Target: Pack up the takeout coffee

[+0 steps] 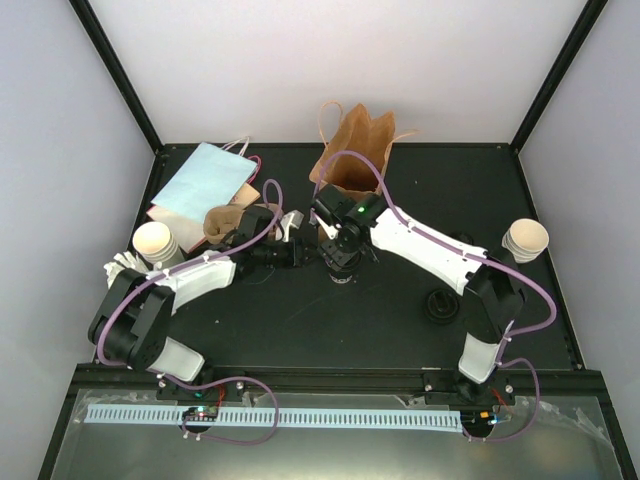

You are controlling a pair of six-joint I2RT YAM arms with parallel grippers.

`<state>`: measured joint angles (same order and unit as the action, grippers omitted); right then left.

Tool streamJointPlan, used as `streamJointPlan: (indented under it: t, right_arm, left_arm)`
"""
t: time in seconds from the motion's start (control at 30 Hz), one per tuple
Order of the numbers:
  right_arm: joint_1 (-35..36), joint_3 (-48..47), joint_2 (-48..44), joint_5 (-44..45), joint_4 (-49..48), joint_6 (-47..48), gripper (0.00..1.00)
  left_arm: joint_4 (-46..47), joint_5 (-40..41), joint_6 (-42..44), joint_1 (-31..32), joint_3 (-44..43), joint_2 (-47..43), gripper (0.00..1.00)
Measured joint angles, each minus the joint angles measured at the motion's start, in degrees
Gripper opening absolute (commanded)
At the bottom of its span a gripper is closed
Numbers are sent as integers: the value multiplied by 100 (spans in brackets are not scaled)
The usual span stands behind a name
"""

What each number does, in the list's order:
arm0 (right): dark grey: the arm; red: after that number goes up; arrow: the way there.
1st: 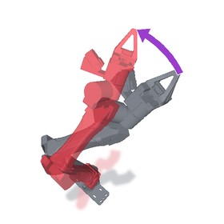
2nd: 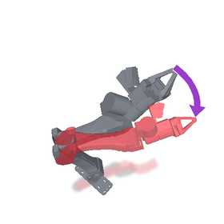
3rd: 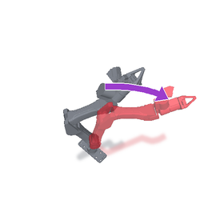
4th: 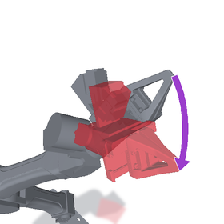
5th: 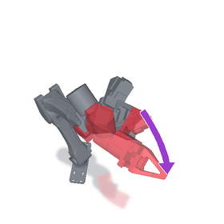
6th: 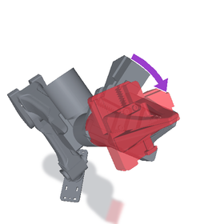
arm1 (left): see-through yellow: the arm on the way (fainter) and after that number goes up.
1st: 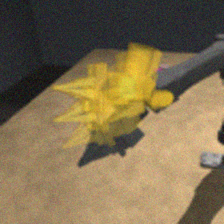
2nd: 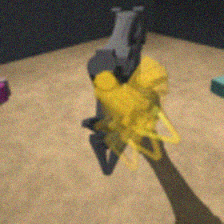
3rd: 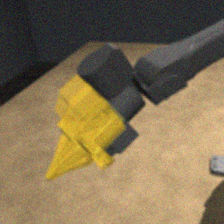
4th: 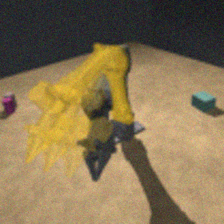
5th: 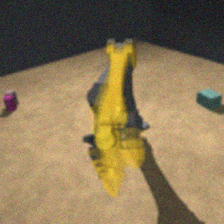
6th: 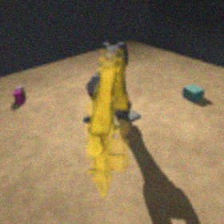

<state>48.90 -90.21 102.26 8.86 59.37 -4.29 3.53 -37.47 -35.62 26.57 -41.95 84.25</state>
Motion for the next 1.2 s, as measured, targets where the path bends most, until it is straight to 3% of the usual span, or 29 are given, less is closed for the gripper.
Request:
streamJointPlan:
  t: [0.63, 1.2]
  right_arm:
    - [-2, -205, 173, 13, 31, 105, 73]
    - [-2, -398, 374, 24, 111, 164, 73]
  left_arm:
    - [144, 138, -289, -216, 129, -15, 29]
    - [354, 90, -326, -249, -227, 778, 29]
